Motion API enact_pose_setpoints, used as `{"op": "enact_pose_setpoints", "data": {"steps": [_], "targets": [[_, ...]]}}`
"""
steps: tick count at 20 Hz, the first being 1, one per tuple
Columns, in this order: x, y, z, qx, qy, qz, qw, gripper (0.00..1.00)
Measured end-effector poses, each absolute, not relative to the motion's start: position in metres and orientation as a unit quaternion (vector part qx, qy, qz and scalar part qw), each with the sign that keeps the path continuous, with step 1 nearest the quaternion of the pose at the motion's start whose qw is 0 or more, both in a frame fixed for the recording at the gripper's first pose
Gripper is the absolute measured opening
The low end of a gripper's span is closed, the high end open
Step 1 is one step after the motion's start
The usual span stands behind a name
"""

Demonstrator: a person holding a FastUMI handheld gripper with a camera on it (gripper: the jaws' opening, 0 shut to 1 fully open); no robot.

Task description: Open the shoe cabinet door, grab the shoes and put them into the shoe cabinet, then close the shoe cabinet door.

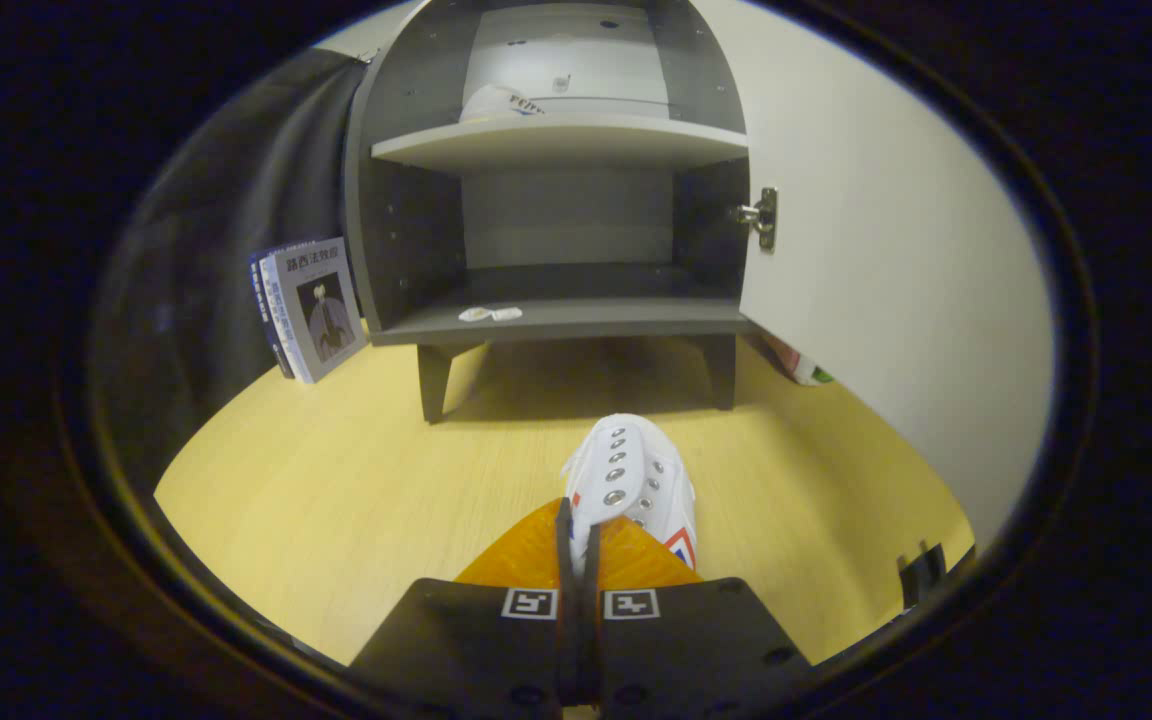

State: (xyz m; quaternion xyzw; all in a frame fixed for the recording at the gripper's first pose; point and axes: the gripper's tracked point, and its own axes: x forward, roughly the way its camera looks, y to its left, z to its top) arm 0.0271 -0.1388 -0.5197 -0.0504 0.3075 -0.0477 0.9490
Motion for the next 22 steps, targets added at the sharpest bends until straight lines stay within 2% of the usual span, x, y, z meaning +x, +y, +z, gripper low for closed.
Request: {"op": "enact_pose_setpoints", "data": {"steps": [14,22], "targets": [[0.102,-0.122,-0.307,-0.062,0.148,-0.077,0.984,0.02],[0.149,-0.104,-0.218,-0.078,0.079,-0.087,0.99,0.02]]}}
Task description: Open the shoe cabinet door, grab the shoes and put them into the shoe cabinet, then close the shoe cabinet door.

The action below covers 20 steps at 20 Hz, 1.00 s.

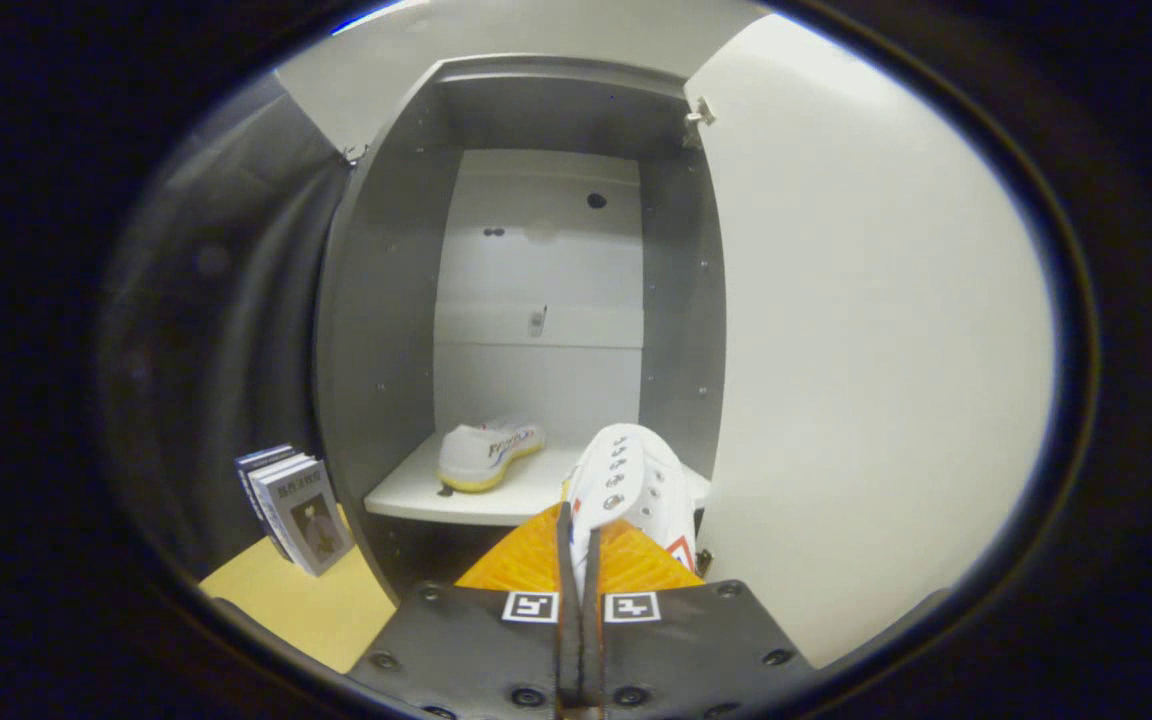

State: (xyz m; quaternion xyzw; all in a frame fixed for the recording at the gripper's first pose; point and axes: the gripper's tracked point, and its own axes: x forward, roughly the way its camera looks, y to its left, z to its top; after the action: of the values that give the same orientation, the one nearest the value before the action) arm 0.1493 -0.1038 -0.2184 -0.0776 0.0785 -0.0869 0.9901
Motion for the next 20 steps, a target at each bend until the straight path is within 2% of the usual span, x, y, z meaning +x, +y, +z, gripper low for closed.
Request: {"op": "enact_pose_setpoints", "data": {"steps": [12,20], "targets": [[0.259,-0.103,-0.158,-0.064,0.025,-0.084,0.994,0.03],[0.341,-0.124,-0.196,-0.073,0.068,-0.065,0.993,0.03]]}}
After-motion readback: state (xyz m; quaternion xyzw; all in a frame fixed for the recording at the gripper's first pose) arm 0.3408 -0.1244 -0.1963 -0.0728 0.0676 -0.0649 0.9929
